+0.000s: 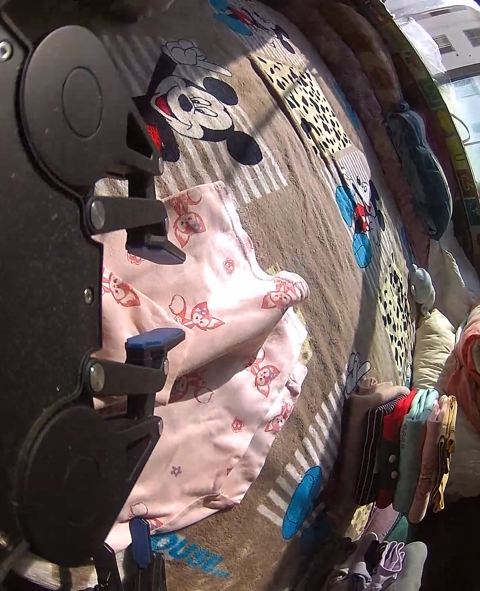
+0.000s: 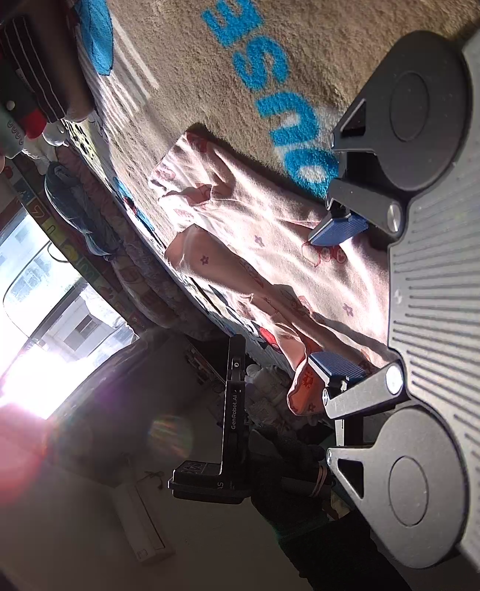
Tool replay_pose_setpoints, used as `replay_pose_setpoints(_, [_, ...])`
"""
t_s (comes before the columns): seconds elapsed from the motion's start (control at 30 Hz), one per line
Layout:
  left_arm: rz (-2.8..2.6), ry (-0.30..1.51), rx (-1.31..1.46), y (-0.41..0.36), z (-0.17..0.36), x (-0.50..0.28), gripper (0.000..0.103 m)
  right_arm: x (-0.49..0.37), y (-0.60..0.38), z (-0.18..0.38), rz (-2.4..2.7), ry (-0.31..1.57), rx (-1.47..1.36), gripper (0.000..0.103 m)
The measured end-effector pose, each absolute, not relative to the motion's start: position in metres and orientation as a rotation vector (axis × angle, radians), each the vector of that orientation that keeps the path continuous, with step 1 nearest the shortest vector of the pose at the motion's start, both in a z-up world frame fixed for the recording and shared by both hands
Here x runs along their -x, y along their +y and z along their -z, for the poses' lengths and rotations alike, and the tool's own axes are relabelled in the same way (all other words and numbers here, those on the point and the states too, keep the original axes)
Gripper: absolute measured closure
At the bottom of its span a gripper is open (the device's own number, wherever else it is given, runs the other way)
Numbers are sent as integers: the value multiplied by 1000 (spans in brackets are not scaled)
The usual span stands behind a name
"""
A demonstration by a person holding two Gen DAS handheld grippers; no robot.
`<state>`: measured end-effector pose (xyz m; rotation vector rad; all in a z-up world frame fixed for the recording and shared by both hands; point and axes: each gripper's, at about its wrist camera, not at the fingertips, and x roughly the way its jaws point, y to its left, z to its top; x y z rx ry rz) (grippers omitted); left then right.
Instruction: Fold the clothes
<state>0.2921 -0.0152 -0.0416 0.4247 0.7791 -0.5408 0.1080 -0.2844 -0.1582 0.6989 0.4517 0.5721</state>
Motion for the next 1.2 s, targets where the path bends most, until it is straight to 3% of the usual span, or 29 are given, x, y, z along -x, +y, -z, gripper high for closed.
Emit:
replay_pose_setpoints(0.27, [760,892,-591,-36,73,-316,57,-109,-286,160,-583,447,-712,39])
replay_pose_setpoints(0.57, [884,1001,-521,-38,84,-349,58,-109,-287,162,-601,434,-735,39])
replay_pose_setpoints(0.6, [893,999,-516,-37,83,-348,61,-109,-287,162,-602,433,-737,39])
replay_pose_setpoints(0.63, [902,994,-514,-37,82,-346,73,-109,-288,162,-604,432,-739,39])
replay_pose_setpoints(0.67, [910,989,-512,-36,80,-343,78,-109,-288,162,-605,431,-741,39])
replay_pose_setpoints(0.7, [900,967,-519,-35,78,-338,82,-108,-289,162,-606,429,-742,39])
replay_pose_setpoints(0.73, [887,943,-527,-33,75,-332,95,-108,-289,163,-607,428,-743,39])
replay_pose_setpoints(0.77, [874,918,-534,-32,72,-326,99,-108,-290,163,-607,427,-745,39])
replay_pose_setpoints(1.2, [594,542,-215,41,-17,-230,98,-108,-297,168,-632,409,-793,38])
